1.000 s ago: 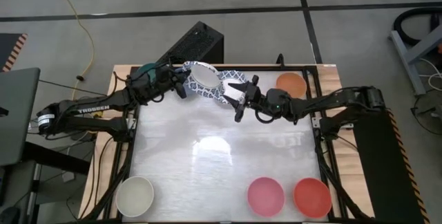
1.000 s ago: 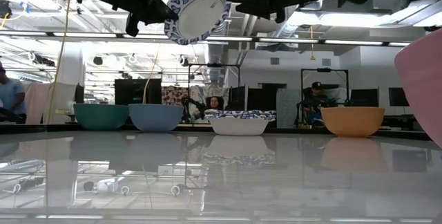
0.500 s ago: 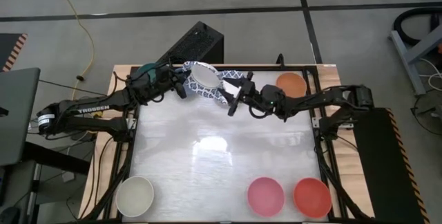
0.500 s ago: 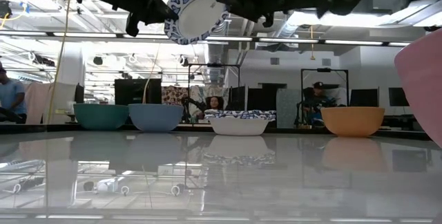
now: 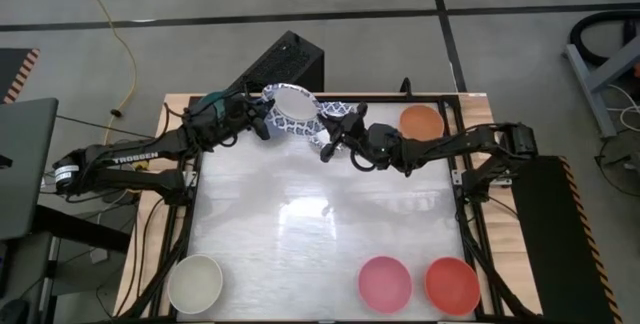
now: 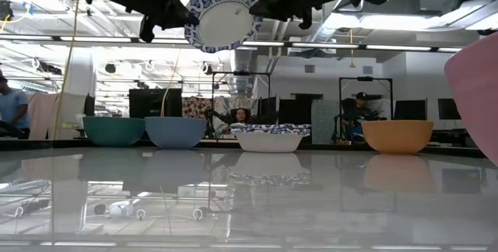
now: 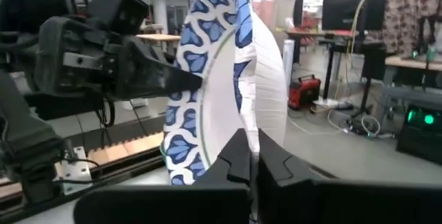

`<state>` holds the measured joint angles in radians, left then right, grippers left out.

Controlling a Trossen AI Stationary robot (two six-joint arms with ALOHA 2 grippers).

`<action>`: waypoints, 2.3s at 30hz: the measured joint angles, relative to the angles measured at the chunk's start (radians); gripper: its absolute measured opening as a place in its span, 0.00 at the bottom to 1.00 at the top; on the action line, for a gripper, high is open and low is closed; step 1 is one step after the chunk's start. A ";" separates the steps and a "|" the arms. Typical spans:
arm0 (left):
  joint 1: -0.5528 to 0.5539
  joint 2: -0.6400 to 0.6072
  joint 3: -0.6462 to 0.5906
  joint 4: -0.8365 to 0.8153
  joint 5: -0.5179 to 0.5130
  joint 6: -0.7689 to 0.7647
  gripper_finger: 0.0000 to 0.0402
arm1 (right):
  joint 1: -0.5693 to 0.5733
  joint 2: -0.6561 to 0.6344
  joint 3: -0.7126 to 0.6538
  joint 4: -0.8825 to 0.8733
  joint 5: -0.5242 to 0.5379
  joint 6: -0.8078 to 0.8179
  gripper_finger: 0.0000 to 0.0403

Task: Nest bowls inside each other
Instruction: Stack the blue pattern bowl on top of the blue pattern bowl

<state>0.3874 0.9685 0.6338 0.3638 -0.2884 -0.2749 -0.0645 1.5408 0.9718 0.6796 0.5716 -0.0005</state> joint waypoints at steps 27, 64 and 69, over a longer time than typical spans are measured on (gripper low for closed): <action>-0.001 -0.010 0.000 -0.179 0.101 0.132 0.60 | -0.503 -0.122 0.000 -0.660 -0.570 0.633 0.01; -0.003 -0.010 0.000 -0.330 0.177 0.096 0.60 | -0.658 0.163 -0.001 -0.732 -0.942 0.571 0.31; -0.003 -0.010 0.000 -0.330 0.176 0.106 0.60 | -0.658 0.163 -0.001 -0.732 -0.960 0.569 0.42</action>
<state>0.3840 0.9588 0.6338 0.0338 -0.1120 -0.1688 -0.7227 1.7039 0.9710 -0.0525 -0.3884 0.5688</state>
